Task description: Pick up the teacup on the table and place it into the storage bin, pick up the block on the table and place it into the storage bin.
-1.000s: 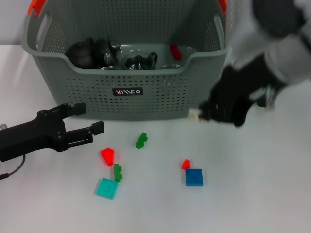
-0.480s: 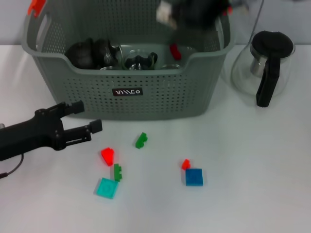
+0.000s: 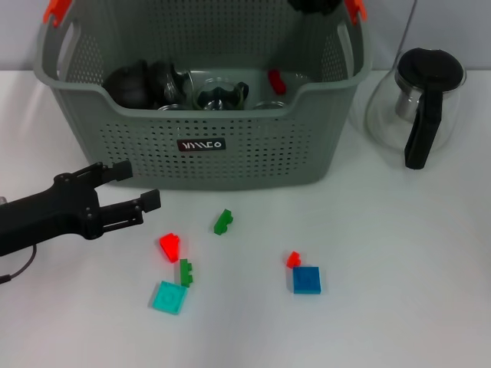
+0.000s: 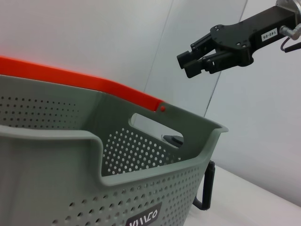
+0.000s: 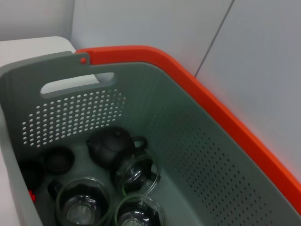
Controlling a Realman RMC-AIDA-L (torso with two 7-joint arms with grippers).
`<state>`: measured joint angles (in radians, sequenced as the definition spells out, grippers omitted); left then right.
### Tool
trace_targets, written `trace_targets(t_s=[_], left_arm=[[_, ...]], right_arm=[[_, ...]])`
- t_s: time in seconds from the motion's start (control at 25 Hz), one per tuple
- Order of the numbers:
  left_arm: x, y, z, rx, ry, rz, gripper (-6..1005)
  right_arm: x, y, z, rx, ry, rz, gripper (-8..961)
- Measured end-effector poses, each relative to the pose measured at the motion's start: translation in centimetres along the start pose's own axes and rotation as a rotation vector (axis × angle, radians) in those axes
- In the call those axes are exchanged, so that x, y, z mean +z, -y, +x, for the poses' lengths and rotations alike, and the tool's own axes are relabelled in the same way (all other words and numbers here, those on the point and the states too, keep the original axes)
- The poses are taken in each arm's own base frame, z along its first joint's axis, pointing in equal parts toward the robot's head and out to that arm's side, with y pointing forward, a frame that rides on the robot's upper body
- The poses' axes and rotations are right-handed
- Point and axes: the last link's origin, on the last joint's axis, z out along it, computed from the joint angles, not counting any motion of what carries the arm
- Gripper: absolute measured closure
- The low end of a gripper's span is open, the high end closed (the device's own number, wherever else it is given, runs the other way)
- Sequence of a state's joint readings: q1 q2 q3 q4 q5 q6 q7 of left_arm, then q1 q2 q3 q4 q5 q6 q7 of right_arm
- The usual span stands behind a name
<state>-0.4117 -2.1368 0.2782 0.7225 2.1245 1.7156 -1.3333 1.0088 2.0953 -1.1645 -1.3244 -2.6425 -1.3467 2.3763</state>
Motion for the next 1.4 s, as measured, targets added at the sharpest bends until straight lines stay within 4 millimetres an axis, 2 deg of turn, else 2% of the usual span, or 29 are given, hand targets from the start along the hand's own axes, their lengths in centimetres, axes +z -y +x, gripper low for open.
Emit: trace_targets(t_s=[0.04, 0.16, 0.28, 0.44, 0.6, 0.72, 1.0, 1.2, 1.4], left_arm=[[0.0, 0.0, 0.0, 0.0, 0.0, 0.001, 121], [0.0, 0.0, 0.0, -0.001, 0.0, 0.001, 121], [0.0, 0.0, 0.0, -0.002, 0.0, 0.0, 121], [-0.1, 0.0, 0.0, -0.002, 0.0, 0.001, 121], [-0.1, 0.0, -0.1, -0.002, 0.0, 0.002, 121], [0.0, 0.0, 0.0, 0.001, 0.002, 0.002, 121], [0.2, 0.1, 0.1, 0.005, 0.007, -0.002, 121], [0.1, 0.0, 0.0, 0.003, 0.005, -0.001, 121], [0.1, 0.0, 0.1, 0.002, 0.002, -0.003, 121]], right_arm=[[-0.2, 0.0, 0.0, 0.003, 0.008, -0.001, 735], [-1.4, -0.3, 0.1, 0.006, 0.068, -0.026, 592], [-3.5, -1.9, 0.5, -0.018, 0.16, -0.145, 455], [-6.9, -4.9, 2.9, -0.085, 0.252, -0.437, 289], [-8.0, -6.9, 5.9, -0.116, 0.209, -0.611, 189], [-6.2, -7.9, 8.5, -0.117, 0.046, -0.651, 132], [0.2, -9.9, 12.7, -0.114, -0.299, -0.609, 5], [3.7, -11.0, 14.3, -0.173, -0.418, -0.526, 6], [5.8, -11.9, 14.5, -0.221, -0.463, -0.496, 7]])
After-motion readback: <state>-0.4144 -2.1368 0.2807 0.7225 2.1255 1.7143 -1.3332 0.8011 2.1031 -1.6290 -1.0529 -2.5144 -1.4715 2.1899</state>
